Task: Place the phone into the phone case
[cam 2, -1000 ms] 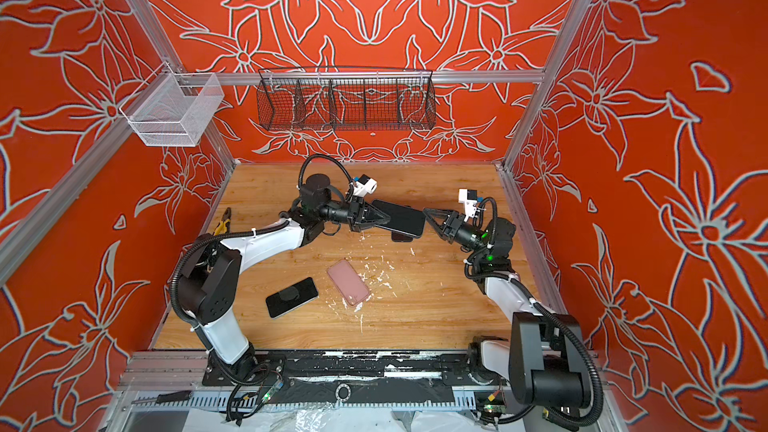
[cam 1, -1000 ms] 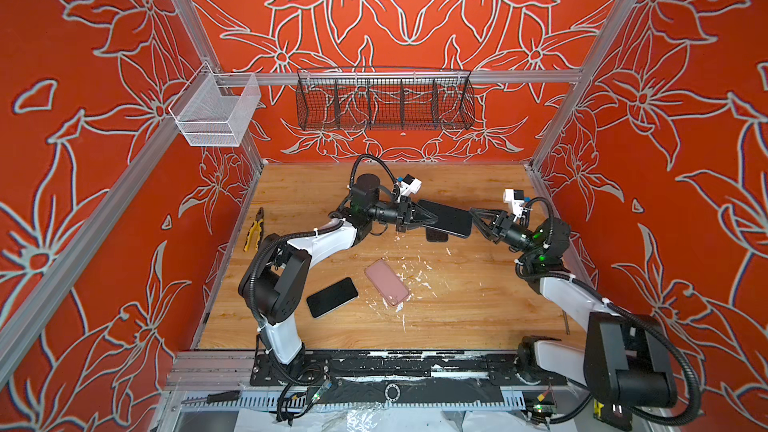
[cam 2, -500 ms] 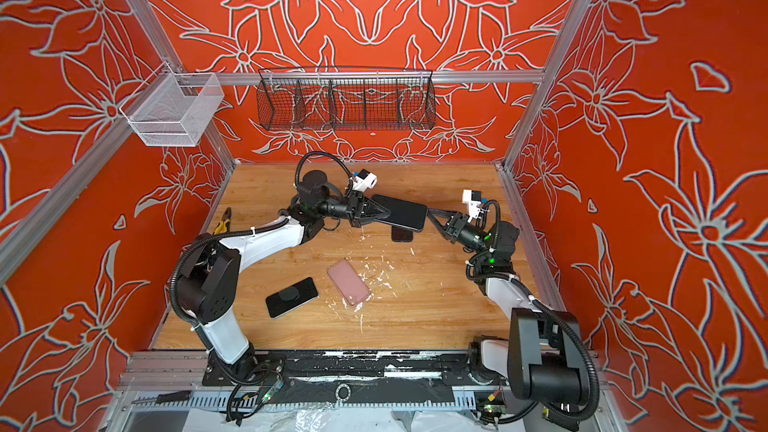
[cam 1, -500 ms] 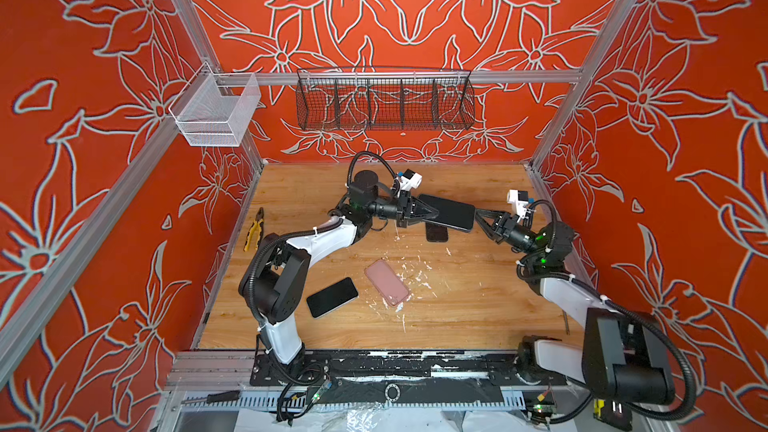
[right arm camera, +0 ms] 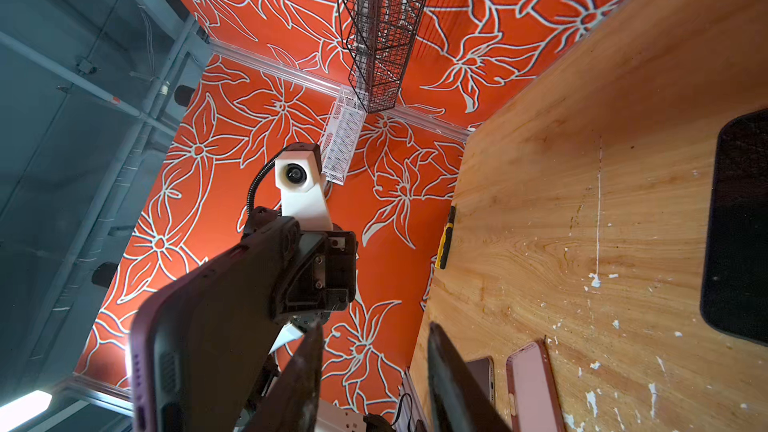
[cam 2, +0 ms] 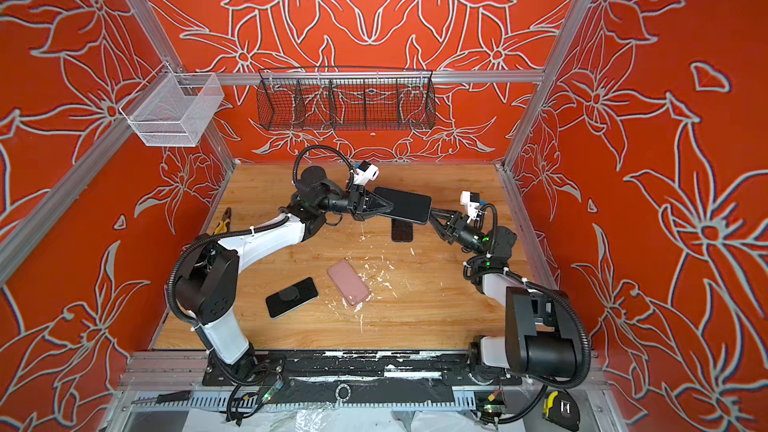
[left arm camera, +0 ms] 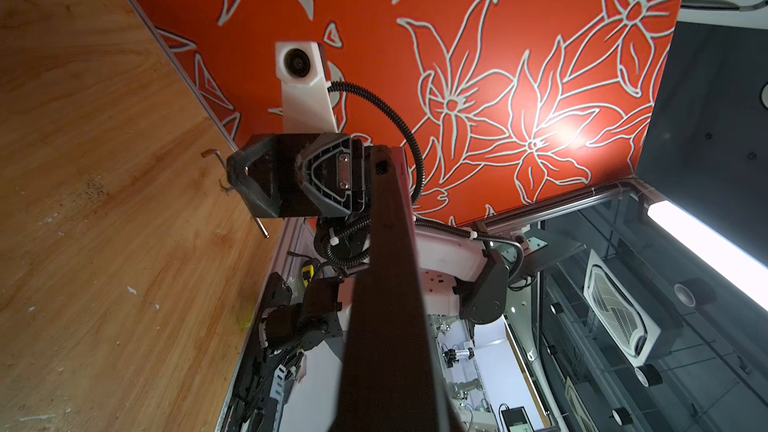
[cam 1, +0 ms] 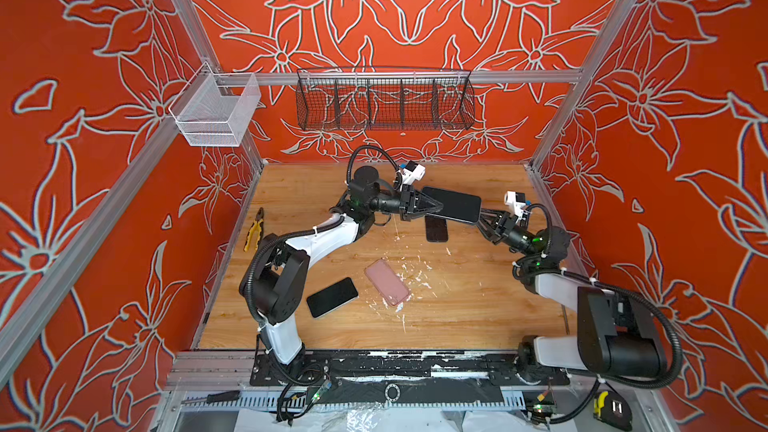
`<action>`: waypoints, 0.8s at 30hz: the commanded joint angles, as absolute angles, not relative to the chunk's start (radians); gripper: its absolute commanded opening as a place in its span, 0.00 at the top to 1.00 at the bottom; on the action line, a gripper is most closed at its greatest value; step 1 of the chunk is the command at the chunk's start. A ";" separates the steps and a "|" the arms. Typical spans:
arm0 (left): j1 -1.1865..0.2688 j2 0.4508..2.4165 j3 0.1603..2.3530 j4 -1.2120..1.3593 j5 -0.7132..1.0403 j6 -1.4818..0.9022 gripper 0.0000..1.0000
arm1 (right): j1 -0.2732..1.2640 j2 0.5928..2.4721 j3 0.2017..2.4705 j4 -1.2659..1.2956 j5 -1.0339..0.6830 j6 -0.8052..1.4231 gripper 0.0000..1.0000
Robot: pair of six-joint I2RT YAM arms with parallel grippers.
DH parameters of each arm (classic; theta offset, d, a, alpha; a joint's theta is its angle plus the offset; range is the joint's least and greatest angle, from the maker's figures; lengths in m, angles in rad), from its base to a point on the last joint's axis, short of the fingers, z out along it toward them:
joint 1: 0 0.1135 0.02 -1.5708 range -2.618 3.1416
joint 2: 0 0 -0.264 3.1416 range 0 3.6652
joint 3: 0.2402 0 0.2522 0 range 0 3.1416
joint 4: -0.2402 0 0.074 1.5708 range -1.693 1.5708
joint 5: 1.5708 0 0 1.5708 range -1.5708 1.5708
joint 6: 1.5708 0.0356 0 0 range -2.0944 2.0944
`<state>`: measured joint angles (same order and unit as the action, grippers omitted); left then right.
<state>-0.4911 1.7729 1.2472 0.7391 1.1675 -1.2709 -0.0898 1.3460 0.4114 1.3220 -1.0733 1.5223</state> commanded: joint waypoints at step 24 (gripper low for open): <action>-0.548 1.746 1.206 0.729 0.749 -1.308 0.98 | 0.018 0.966 0.353 0.813 -0.728 1.416 0.33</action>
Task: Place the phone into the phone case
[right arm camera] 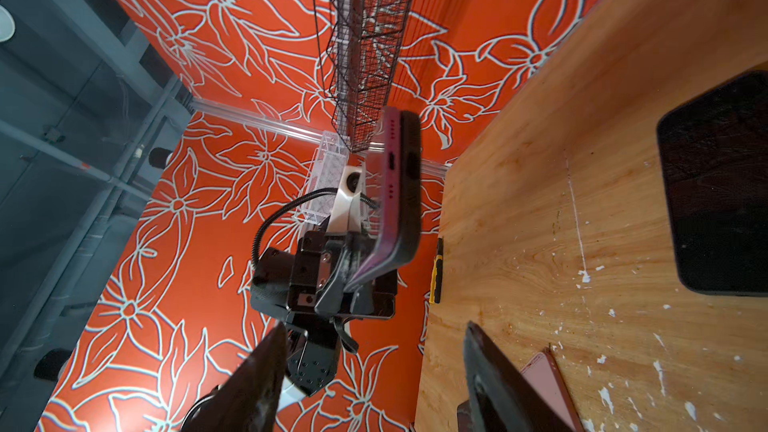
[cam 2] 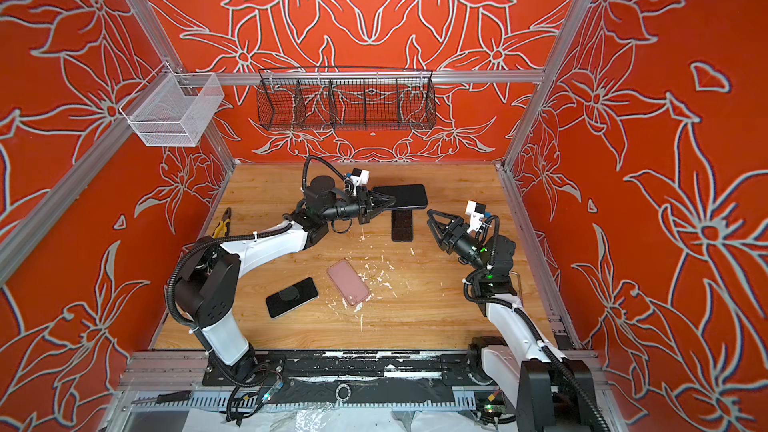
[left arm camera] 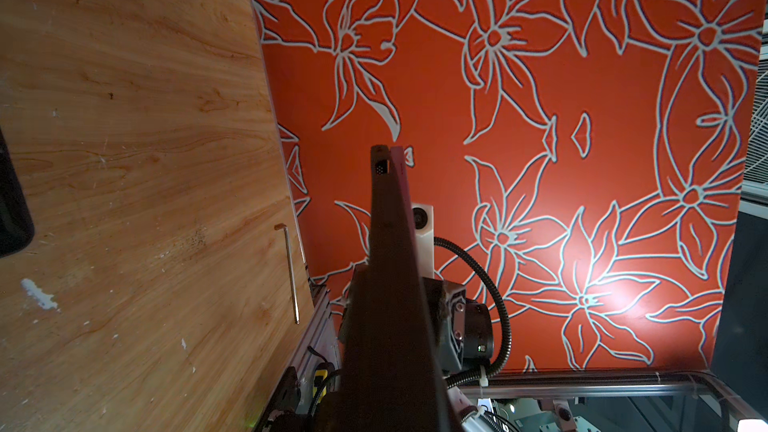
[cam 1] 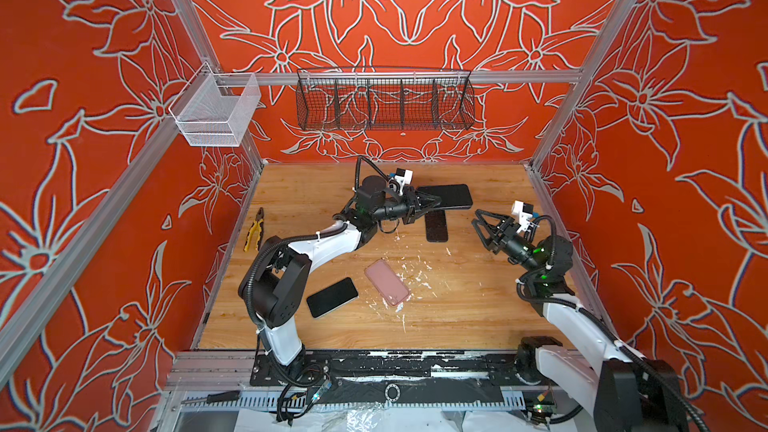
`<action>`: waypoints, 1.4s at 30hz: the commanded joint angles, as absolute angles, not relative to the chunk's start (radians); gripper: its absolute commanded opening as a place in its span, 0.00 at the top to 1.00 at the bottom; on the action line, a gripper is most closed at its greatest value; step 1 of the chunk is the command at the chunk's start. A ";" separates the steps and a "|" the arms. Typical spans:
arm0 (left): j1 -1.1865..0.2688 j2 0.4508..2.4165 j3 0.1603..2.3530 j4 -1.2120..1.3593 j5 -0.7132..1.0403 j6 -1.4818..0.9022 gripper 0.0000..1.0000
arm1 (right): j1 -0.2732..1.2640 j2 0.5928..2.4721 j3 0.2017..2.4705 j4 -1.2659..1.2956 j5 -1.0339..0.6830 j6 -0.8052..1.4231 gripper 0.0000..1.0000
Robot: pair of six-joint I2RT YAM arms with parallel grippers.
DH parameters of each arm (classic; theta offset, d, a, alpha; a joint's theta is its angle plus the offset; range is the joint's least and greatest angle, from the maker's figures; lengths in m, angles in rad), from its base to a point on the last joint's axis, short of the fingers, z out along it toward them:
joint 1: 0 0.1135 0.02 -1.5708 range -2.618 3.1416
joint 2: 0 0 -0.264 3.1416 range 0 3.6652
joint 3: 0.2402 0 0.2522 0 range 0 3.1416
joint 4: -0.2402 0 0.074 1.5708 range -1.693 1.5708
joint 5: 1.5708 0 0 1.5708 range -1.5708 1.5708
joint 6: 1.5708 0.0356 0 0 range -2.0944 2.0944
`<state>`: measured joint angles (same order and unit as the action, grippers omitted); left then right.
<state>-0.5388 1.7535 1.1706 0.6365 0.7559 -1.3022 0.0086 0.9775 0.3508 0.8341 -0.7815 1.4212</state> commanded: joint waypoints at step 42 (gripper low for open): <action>-0.565 1.731 1.157 0.769 0.752 -1.305 0.98 | 0.107 1.165 0.471 0.975 -0.613 1.483 0.68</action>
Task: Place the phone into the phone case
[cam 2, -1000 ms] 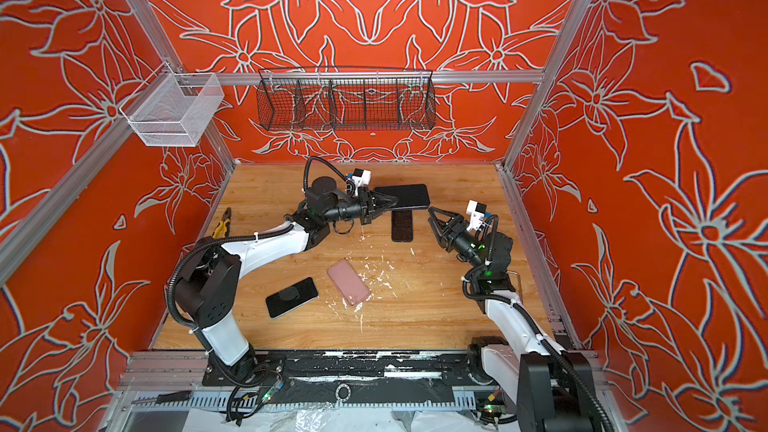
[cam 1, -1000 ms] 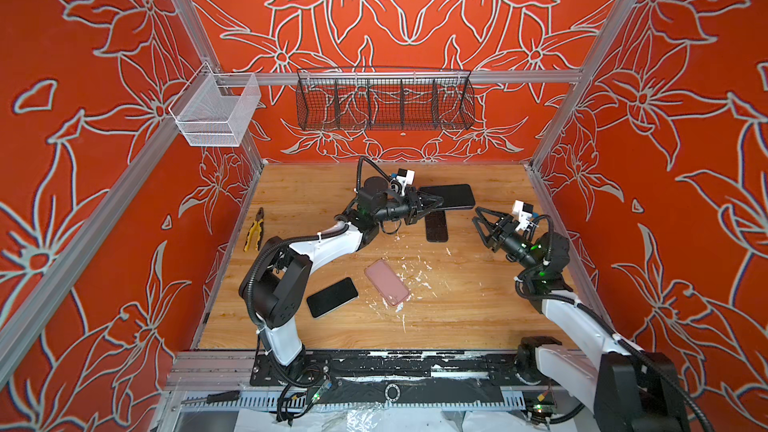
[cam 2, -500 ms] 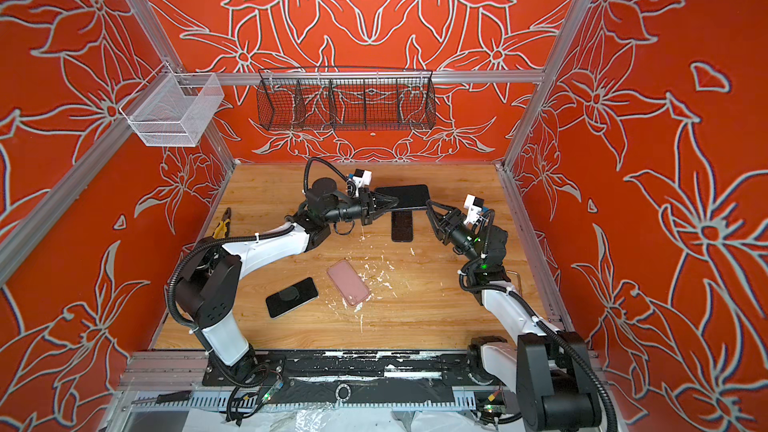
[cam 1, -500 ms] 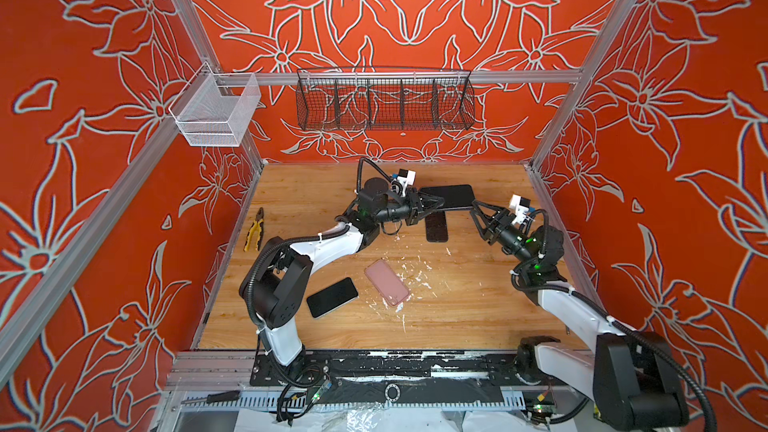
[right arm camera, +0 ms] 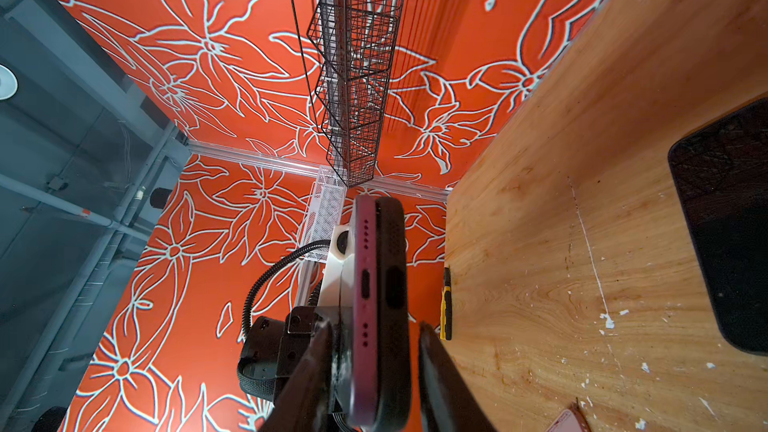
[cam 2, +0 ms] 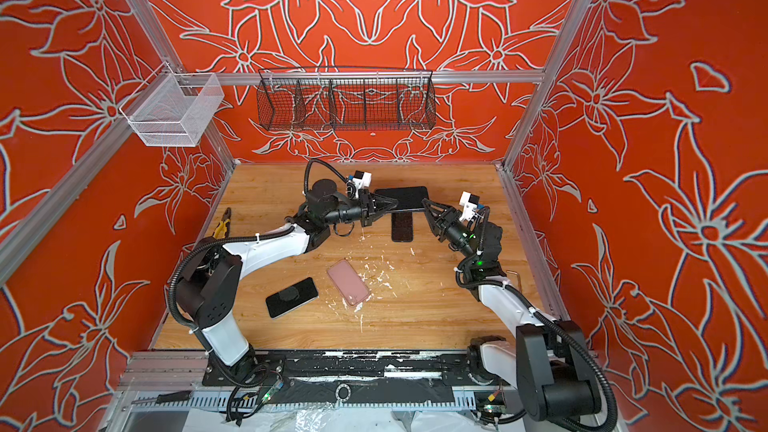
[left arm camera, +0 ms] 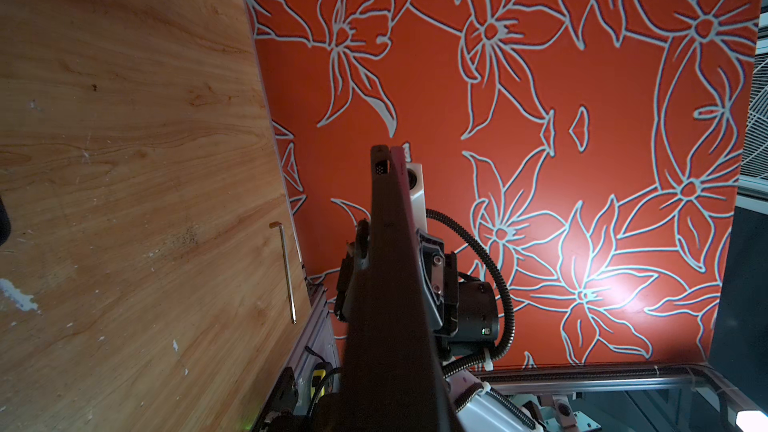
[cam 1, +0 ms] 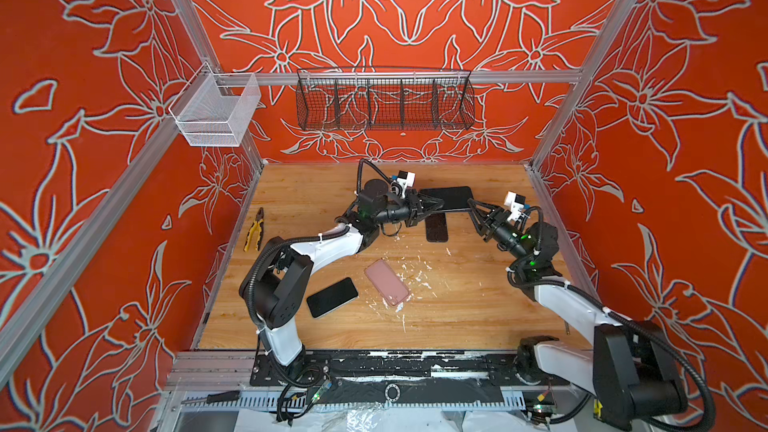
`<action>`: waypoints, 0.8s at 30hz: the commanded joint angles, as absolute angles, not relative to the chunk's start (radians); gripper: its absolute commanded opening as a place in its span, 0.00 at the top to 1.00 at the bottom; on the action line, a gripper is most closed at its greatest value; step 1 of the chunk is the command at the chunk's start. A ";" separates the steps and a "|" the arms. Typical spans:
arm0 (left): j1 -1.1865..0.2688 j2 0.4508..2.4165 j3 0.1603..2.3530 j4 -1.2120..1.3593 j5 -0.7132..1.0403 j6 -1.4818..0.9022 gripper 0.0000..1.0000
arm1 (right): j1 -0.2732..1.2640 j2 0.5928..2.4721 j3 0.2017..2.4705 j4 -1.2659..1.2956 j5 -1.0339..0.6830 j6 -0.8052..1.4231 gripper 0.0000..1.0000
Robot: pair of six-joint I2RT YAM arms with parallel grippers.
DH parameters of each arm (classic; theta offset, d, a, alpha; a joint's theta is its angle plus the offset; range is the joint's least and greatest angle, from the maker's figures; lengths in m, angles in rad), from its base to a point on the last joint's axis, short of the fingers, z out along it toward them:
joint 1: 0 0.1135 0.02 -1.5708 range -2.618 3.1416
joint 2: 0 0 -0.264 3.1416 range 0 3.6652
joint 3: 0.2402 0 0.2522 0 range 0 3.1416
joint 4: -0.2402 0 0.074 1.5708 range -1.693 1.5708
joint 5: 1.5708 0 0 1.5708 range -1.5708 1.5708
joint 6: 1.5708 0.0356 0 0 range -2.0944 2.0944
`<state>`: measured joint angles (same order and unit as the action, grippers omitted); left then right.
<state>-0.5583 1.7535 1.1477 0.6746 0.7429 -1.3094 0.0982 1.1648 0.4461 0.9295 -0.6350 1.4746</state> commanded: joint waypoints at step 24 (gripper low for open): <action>-0.563 1.663 1.175 0.665 0.776 -1.185 0.99 | 0.111 1.161 0.433 0.892 -0.651 1.396 1.00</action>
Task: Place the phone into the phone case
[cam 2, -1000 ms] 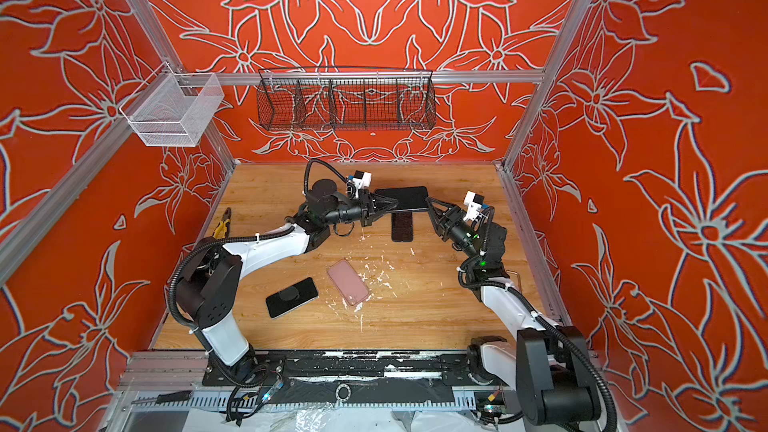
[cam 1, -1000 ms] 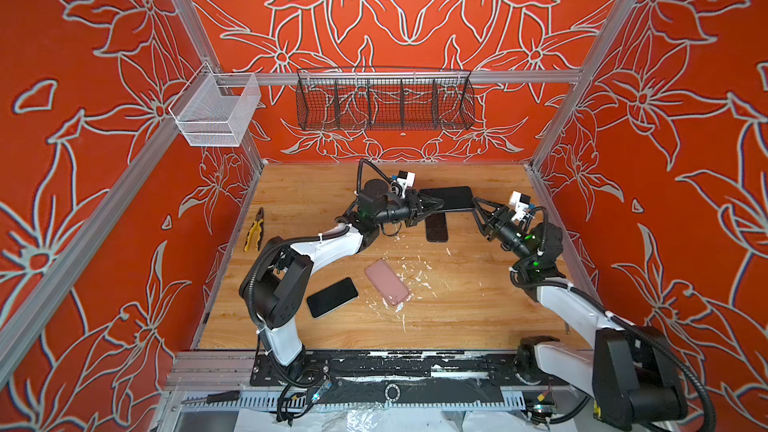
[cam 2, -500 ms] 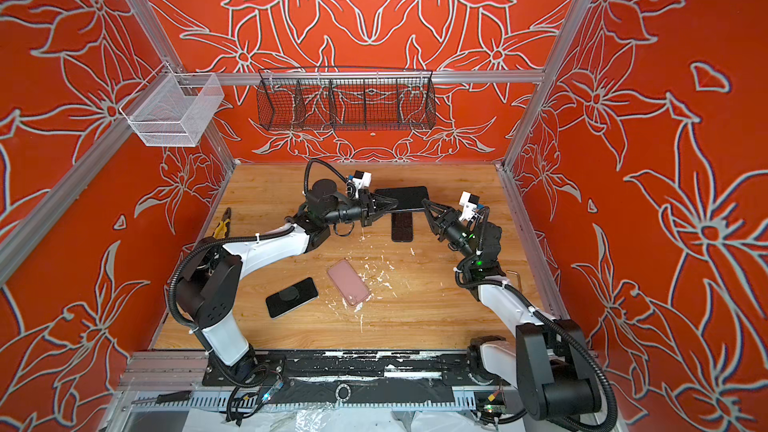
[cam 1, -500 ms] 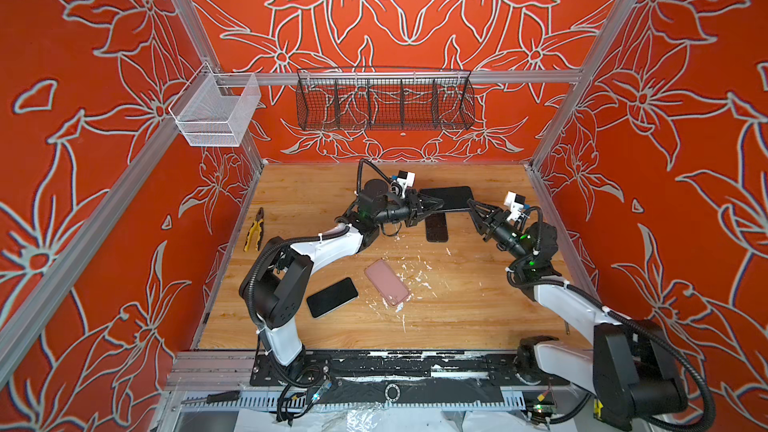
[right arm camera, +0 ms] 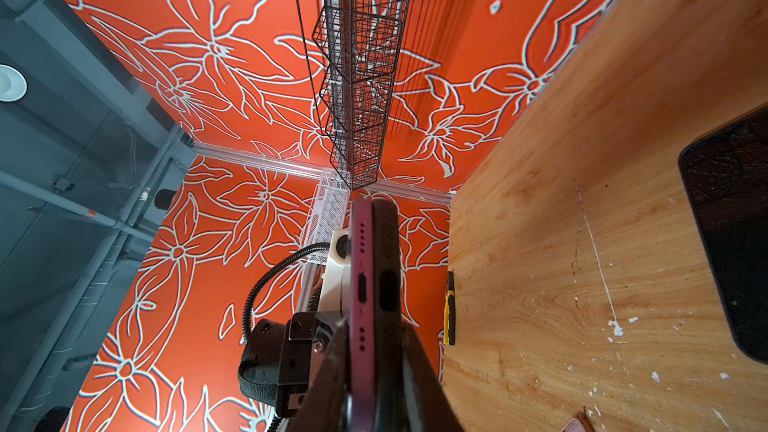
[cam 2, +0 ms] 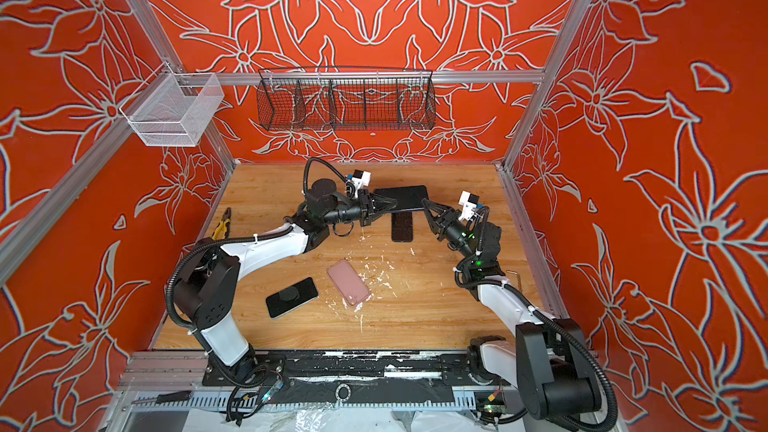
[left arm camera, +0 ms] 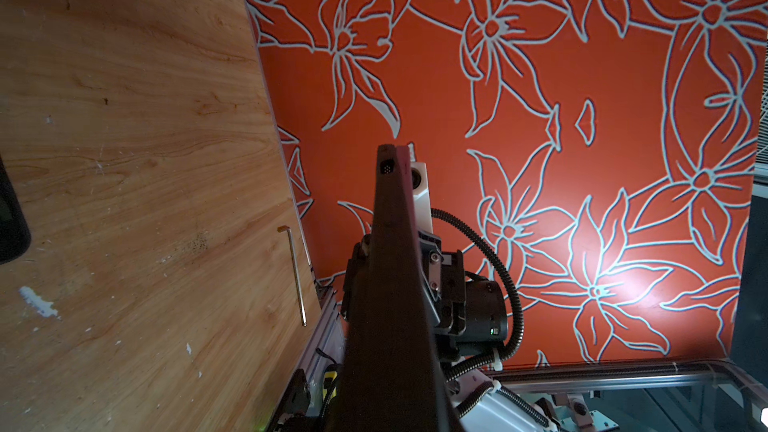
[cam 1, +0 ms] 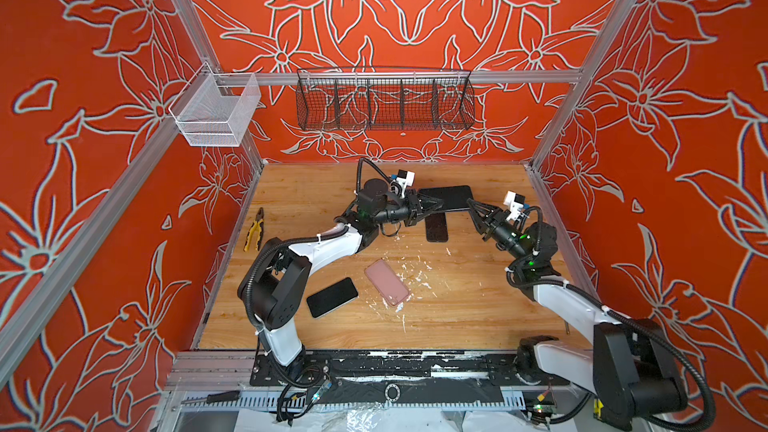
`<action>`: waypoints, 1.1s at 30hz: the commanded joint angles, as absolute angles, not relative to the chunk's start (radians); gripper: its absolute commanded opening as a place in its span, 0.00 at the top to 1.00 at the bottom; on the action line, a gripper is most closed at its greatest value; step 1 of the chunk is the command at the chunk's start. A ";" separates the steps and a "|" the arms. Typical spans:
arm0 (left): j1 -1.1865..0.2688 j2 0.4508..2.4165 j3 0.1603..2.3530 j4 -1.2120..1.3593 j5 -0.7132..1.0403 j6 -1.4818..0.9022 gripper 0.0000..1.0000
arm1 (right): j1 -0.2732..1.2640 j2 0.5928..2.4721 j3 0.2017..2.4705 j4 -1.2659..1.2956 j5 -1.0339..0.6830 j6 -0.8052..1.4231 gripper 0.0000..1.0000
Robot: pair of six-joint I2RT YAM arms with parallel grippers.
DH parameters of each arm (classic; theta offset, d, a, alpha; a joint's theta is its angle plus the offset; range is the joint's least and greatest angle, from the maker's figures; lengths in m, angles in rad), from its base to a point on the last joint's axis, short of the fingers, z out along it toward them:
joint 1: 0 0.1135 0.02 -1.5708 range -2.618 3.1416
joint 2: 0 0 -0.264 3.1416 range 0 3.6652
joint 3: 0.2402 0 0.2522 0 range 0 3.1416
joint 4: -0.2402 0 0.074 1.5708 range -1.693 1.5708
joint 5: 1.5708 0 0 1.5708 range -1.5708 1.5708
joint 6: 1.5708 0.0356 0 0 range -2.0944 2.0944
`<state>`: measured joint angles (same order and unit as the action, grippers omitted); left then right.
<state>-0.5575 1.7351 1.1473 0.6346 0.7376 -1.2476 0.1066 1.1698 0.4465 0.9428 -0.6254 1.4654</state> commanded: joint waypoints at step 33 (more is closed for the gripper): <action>-0.552 1.623 1.190 0.765 0.693 -1.142 1.00 | 0.147 0.934 0.422 0.517 -0.684 1.138 1.00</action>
<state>-0.5621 1.6878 1.1477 0.6083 0.7155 -1.1641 0.1402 0.9436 0.4316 0.6765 -0.6102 1.2499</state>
